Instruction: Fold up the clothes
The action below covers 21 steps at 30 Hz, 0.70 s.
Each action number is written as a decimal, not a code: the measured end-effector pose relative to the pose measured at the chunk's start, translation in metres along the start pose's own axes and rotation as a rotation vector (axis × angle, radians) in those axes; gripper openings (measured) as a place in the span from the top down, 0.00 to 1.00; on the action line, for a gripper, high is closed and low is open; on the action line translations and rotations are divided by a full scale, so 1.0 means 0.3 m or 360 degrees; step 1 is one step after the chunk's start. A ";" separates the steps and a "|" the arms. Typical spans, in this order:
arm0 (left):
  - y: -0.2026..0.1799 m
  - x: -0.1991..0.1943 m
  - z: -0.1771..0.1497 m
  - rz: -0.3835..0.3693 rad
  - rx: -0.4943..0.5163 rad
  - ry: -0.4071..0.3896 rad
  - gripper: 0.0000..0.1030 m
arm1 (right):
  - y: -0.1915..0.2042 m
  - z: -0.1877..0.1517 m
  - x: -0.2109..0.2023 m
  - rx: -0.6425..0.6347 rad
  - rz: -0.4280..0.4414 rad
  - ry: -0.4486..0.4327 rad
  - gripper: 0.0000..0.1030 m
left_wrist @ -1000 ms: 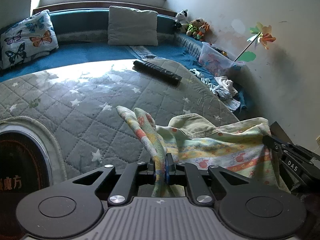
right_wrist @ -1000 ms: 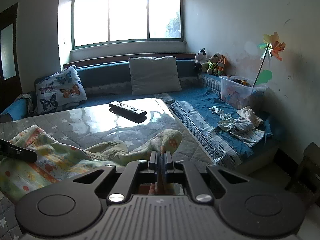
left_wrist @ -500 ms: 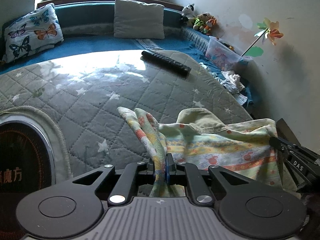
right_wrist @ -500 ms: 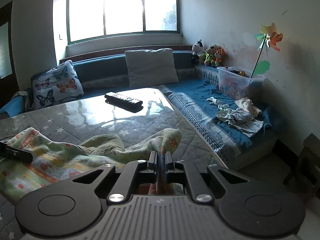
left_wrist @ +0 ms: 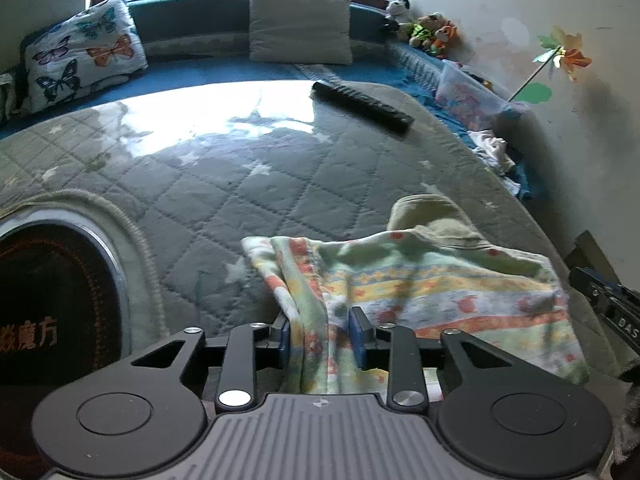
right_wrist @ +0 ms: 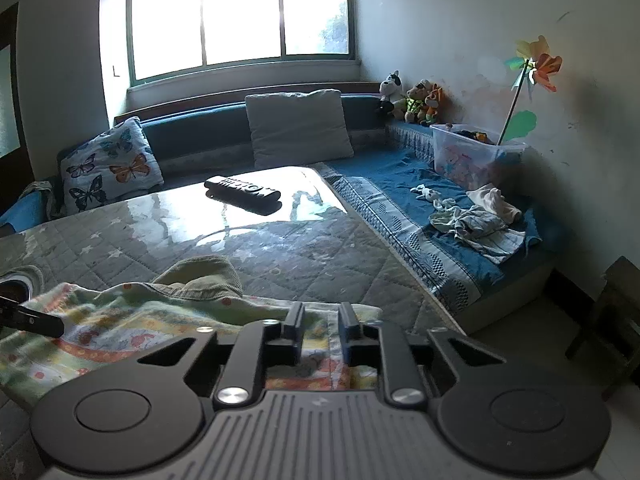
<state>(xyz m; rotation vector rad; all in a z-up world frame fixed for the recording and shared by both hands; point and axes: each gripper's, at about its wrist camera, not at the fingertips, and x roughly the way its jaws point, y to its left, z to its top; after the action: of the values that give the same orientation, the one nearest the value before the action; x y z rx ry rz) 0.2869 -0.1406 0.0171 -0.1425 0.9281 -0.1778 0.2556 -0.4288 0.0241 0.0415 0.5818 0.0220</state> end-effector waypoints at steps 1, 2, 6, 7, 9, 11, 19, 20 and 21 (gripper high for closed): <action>0.005 0.003 -0.003 0.0006 -0.0006 0.0004 0.66 | 0.002 -0.002 0.001 0.0001 0.0004 0.0002 0.79; 0.012 0.006 -0.004 0.0015 -0.0013 0.0007 0.62 | 0.004 -0.005 0.003 0.0003 0.0009 0.0006 0.77; 0.032 0.014 -0.007 0.0050 -0.0030 0.0006 0.52 | 0.016 -0.020 0.008 0.0007 0.0037 0.0024 0.71; 0.036 0.016 -0.009 0.0062 -0.0032 0.0006 0.51 | 0.021 -0.024 0.010 0.0006 0.0045 0.0029 0.67; 0.042 0.018 -0.012 0.0079 -0.0030 0.0006 0.48 | 0.029 -0.031 0.012 0.0009 0.0064 0.0042 0.65; 0.042 0.016 -0.020 0.0078 -0.0019 0.0003 0.46 | 0.038 -0.042 0.010 0.0013 0.0092 0.0054 0.63; 0.005 -0.020 -0.068 0.0069 0.0075 -0.0037 0.35 | 0.107 -0.100 -0.027 -0.0009 0.0197 0.0082 0.53; 0.000 -0.024 -0.075 0.0072 0.0087 -0.0042 0.33 | 0.115 -0.107 -0.036 -0.0015 0.0210 0.0083 0.51; -0.005 -0.028 -0.081 0.0074 0.0099 -0.0046 0.33 | 0.124 -0.115 -0.044 -0.0022 0.0222 0.0083 0.50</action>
<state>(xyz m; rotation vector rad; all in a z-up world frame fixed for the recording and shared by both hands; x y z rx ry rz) 0.2623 -0.1413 0.0095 -0.0655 0.8953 -0.1608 0.2254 -0.3910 0.0044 0.0682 0.6300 0.1633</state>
